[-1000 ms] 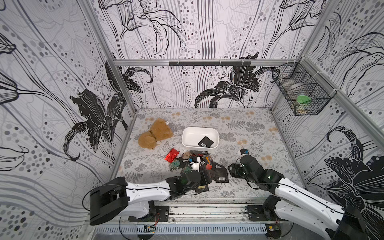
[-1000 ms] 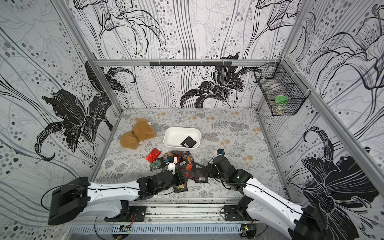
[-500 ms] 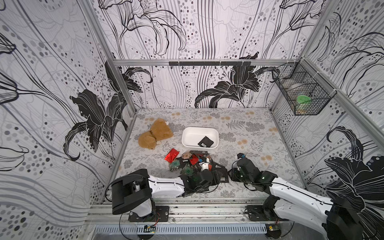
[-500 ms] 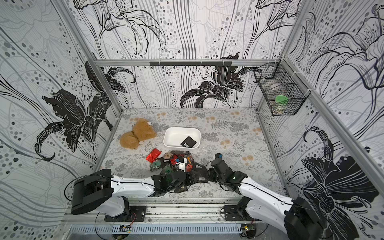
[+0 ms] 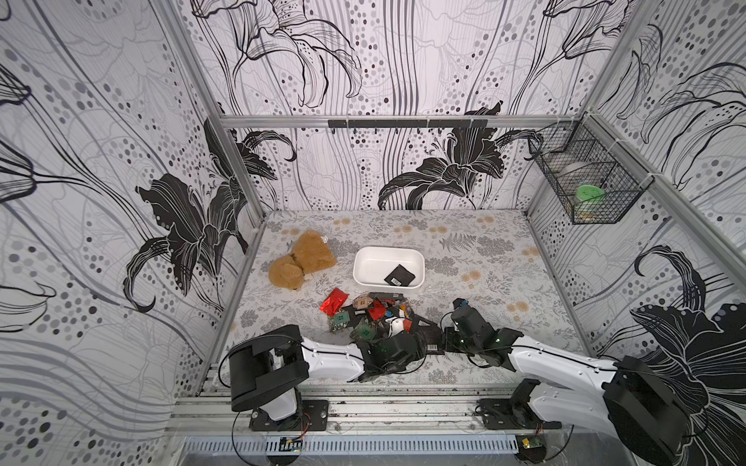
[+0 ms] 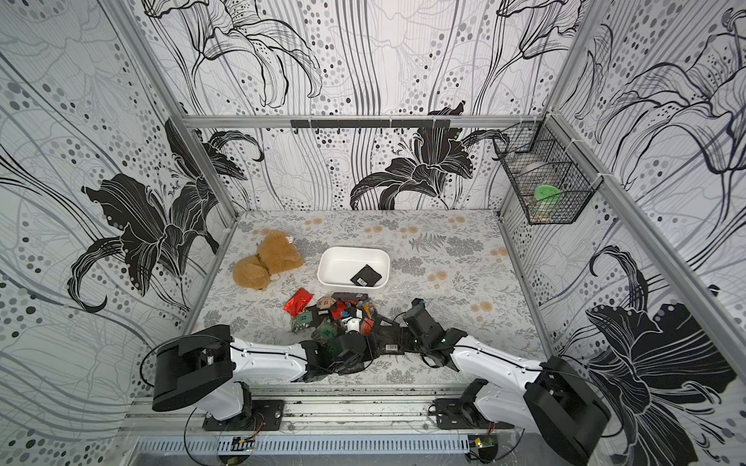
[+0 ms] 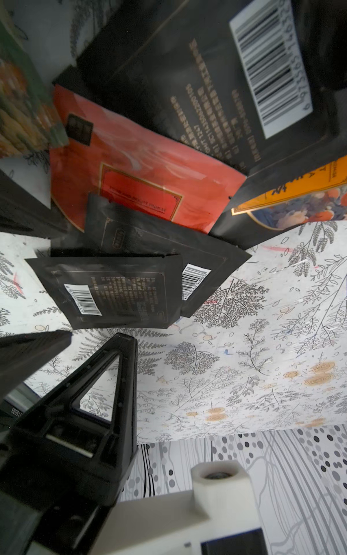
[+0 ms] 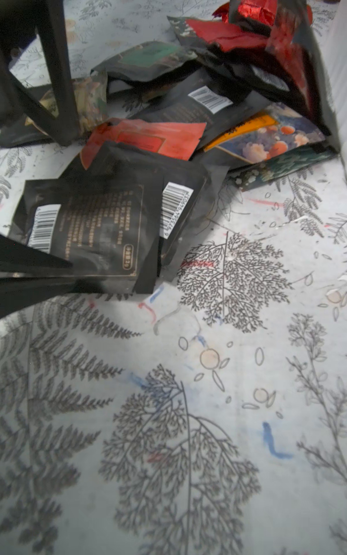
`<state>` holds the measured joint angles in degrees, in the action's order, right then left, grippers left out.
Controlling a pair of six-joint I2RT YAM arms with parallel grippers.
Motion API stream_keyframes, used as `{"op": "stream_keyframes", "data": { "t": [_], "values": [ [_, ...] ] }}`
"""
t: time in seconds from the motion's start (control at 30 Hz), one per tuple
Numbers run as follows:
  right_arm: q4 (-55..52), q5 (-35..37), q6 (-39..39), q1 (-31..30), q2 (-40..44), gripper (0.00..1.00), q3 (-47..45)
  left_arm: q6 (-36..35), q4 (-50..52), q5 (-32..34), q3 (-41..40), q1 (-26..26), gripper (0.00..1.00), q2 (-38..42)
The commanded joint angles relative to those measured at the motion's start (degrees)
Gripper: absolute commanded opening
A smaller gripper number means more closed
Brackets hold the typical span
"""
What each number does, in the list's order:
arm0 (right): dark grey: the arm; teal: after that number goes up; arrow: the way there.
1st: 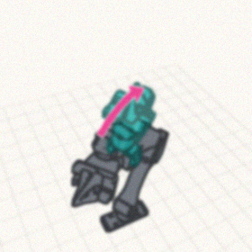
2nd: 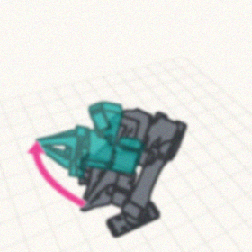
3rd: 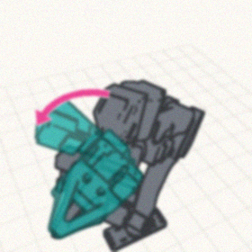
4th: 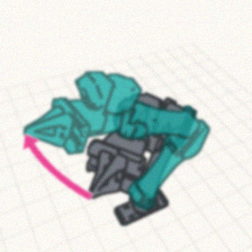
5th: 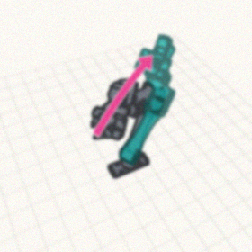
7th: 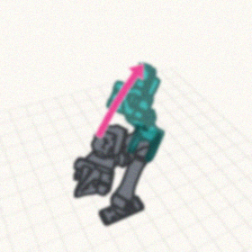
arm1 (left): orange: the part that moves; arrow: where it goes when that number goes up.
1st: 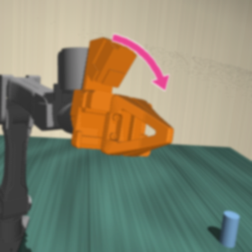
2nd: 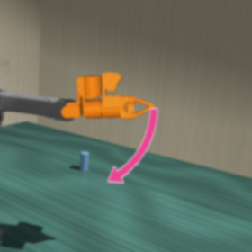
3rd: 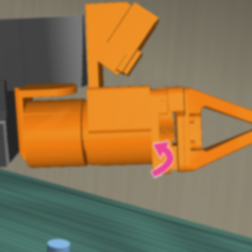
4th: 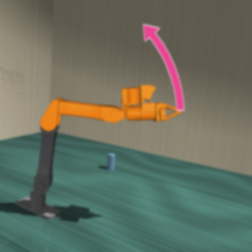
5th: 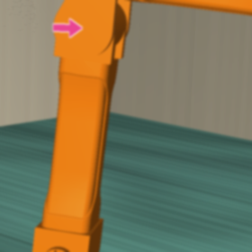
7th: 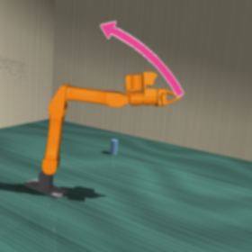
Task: Put the tea bags into the storage box
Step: Pick up the tea bag from the center of the board.
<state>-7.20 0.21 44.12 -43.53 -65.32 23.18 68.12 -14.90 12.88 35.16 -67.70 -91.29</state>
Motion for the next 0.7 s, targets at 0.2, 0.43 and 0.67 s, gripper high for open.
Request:
{"op": "stream_keyframes", "data": {
  "t": [0.2,0.43,0.67],
  "values": [
    [1.8,0.2,0.0,-0.1,-2.1,0.08,-0.8,-0.7,-2.8,-0.9,1.9,0.6,0.51,-3.0],
    [2.5,0.4,0.2,-0.1,-3.6,0.08,-1.5,-0.4,-3.2,-0.8,1.7,0.6,0.46,-3.3],
    [2.6,1.1,-0.1,-0.1,-6.6,0.08,-0.9,-0.4,-0.3,0.3,3.2,0.9,0.39,-5.4]
  ]
}}
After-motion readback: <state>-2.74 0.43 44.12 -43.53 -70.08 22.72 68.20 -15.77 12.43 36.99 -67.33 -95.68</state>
